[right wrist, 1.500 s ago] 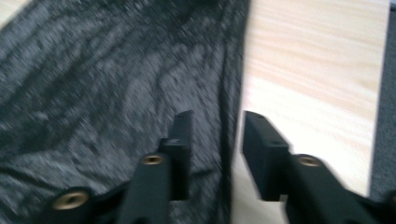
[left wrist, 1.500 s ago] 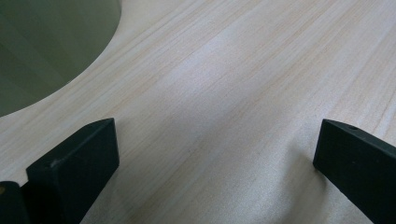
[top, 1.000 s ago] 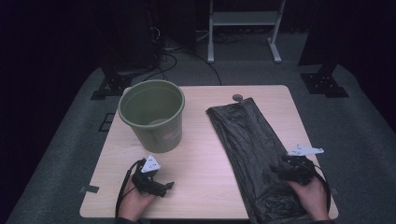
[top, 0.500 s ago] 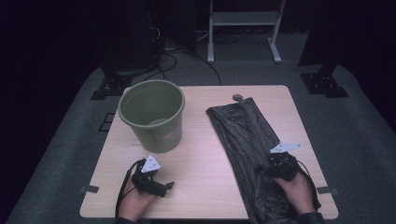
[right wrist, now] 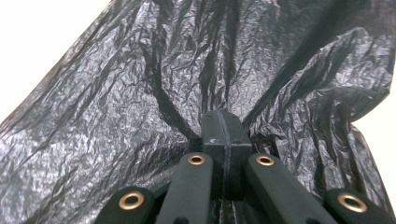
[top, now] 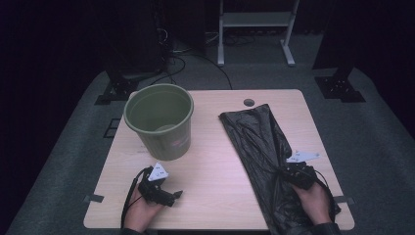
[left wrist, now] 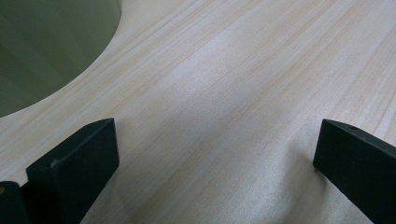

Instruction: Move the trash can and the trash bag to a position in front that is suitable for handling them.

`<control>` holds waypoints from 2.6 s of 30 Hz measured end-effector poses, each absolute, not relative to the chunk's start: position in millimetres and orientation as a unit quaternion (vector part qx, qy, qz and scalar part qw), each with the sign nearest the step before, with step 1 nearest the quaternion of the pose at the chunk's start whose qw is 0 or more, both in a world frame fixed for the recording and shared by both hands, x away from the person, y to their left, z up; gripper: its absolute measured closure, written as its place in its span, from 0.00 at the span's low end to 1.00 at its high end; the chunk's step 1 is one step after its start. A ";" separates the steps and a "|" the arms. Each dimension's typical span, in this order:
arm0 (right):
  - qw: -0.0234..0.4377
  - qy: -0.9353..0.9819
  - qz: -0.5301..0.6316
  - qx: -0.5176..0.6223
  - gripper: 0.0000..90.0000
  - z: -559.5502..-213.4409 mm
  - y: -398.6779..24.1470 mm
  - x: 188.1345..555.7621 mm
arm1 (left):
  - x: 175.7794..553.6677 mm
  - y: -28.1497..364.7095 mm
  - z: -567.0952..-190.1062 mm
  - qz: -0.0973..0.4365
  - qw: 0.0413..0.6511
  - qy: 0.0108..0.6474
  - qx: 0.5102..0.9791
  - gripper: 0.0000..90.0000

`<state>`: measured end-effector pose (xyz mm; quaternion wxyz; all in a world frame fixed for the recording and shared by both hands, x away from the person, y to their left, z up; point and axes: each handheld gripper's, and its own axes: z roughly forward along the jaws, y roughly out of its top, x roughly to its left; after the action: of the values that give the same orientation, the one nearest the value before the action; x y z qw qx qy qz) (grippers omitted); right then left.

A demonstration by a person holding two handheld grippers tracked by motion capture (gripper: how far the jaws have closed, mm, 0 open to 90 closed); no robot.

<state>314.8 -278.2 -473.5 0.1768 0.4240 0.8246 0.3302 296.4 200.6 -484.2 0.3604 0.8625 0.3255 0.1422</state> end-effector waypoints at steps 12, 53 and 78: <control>0.185 0.814 0.341 0.434 0.97 -472.2 -320.9 284.5 | 296.4 200.6 -484.2 0.142 0.360 0.325 0.863 0.00; 0.193 0.794 0.343 0.463 0.08 -487.6 -325.3 289.8 | 286.9 226.9 -437.8 0.138 0.407 0.340 0.837 0.00; 0.193 0.794 0.343 0.463 0.08 -487.6 -325.3 289.8 | 286.9 247.3 -359.9 0.147 0.437 0.347 0.817 0.00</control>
<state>289.8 -325.3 -487.6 0.1930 0.4634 0.7939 0.3431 286.9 247.3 -359.9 0.4367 0.8167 0.3474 0.1471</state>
